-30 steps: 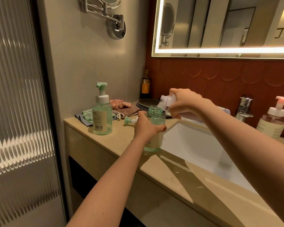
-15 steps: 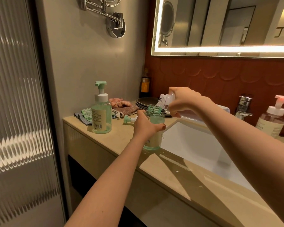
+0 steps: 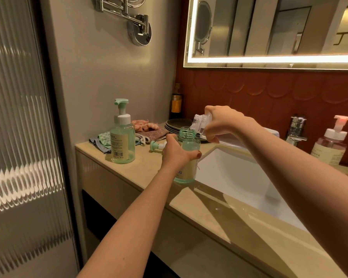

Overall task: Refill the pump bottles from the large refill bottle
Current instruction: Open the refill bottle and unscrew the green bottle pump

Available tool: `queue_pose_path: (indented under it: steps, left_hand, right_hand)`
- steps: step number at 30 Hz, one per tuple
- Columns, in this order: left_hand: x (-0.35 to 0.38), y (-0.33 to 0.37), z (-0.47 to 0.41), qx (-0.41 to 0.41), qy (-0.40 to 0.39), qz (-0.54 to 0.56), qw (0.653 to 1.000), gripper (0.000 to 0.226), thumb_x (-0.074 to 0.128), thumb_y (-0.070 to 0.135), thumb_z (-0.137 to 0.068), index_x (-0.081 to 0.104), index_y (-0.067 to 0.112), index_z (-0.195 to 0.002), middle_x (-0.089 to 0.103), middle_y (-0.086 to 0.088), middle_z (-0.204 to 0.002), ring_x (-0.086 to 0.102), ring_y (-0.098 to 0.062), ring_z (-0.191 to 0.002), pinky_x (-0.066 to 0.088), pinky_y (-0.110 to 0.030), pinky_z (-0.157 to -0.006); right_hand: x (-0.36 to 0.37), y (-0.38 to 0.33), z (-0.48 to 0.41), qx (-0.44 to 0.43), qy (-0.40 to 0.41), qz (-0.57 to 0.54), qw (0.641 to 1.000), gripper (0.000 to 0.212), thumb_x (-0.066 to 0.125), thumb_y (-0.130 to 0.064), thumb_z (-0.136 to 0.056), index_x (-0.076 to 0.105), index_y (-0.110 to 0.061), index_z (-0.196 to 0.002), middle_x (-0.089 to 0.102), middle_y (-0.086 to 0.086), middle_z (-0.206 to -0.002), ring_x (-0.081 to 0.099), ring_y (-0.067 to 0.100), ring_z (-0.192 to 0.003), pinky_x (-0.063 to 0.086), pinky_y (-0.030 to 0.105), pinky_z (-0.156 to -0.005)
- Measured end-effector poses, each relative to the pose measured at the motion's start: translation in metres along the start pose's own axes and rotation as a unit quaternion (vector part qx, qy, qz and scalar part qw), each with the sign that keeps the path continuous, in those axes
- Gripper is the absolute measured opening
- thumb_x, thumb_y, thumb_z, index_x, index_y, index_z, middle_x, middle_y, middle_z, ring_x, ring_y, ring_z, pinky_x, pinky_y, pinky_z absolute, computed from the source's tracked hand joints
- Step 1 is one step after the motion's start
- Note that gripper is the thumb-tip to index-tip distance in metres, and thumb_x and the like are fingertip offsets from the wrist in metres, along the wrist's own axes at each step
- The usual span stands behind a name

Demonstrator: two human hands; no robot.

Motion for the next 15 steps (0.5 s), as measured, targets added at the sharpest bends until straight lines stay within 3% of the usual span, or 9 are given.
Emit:
queue_pose_path:
  steps: [15]
  left_hand:
    - [0.0006,-0.0006,-0.001,-0.002,0.0,-0.002,1.0,0.082,0.079,0.027,-0.073,0.027,0.013,-0.135,0.046,-0.008,-0.133,0.046,-0.026,-0.121,0.04,-0.032,-0.083]
  right_hand:
    - [-0.0007,-0.0025,0.0014,0.001,-0.005,0.004,1.0,0.051,0.068,-0.008,-0.059,0.042,-0.02,-0.101,0.049,0.002,-0.092,0.047,0.023,-0.086,0.032,0.025,-0.055]
Point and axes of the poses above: each hand's wrist, its own z-axis away from the middle knuckle, its own x-axis out of the palm, y = z × x, the point moved 9 cm from there along -z, towards the middle knuckle
